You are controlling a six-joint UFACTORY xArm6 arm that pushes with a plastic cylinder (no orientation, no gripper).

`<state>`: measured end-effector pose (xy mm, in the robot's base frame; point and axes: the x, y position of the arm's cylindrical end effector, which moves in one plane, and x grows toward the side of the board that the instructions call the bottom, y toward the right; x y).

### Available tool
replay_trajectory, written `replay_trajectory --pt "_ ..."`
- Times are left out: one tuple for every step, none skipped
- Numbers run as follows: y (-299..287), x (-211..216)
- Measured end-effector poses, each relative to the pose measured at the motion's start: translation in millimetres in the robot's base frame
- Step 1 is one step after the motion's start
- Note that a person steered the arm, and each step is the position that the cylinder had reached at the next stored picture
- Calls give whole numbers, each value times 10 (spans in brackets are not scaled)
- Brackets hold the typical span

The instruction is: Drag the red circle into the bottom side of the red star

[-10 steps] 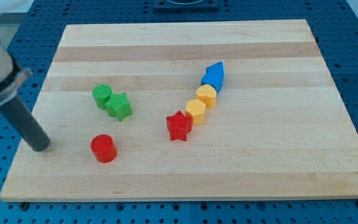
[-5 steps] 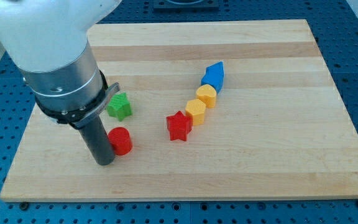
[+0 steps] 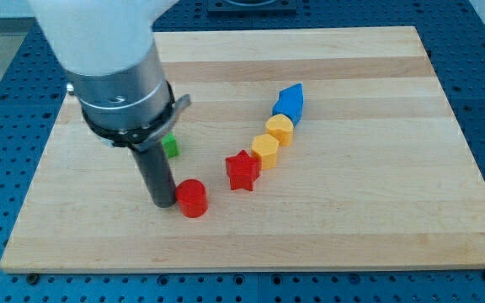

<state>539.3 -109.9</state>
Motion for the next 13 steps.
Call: replay_trajectory --pt "-113 89" --pt "-236 448" --pt "-238 436" --pt "-375 249" --pt "-325 9" --pt "-42 -5" --pt "239 -5" --pt "416 -5" --pt "326 70" --pt "270 356" --pt "338 427" --pt "378 427" --pt "378 427"
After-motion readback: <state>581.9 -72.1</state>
